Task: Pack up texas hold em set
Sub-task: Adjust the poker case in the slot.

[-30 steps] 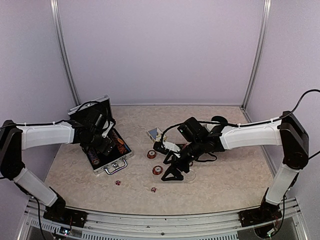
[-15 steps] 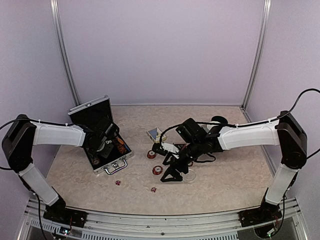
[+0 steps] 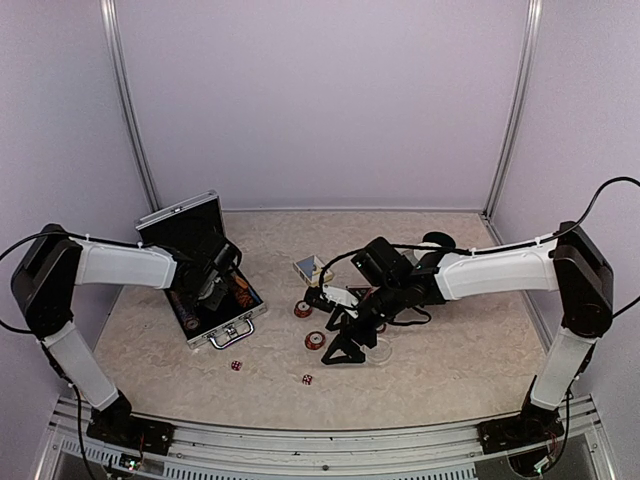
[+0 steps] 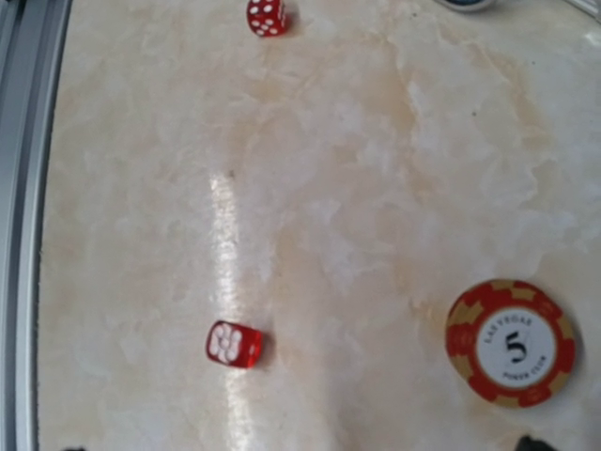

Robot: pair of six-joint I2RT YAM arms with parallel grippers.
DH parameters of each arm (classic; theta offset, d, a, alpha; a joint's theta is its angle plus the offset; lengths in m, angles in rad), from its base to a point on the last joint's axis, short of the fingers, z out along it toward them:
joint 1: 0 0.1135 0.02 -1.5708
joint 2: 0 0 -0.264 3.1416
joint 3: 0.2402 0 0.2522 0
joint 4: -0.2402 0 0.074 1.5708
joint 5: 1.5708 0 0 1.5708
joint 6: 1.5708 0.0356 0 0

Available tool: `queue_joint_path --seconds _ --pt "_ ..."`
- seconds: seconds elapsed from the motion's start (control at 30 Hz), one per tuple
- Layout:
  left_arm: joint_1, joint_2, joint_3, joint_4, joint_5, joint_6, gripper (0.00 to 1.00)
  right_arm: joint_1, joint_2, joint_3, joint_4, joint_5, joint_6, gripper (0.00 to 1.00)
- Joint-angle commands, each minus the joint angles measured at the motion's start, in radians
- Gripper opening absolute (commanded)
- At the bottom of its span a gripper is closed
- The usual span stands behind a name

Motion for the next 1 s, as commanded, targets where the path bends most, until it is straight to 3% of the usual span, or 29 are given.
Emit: queue_joint_path --seconds 0.0,0.5,0.97 --pt "0.029 -0.022 0.009 0.021 -0.053 -0.034 0.25 0.011 0.024 0.028 -0.019 0.003 -0.009 0.99" --pt "0.135 0.005 0.032 0.044 -0.094 -0.042 0.23 0.015 0.038 0.036 -0.026 0.002 -0.013 0.99" --pt "0.161 0.098 0.037 0.105 -0.161 -0.034 0.22 0.017 0.04 0.036 -0.033 0.014 -0.014 0.99"
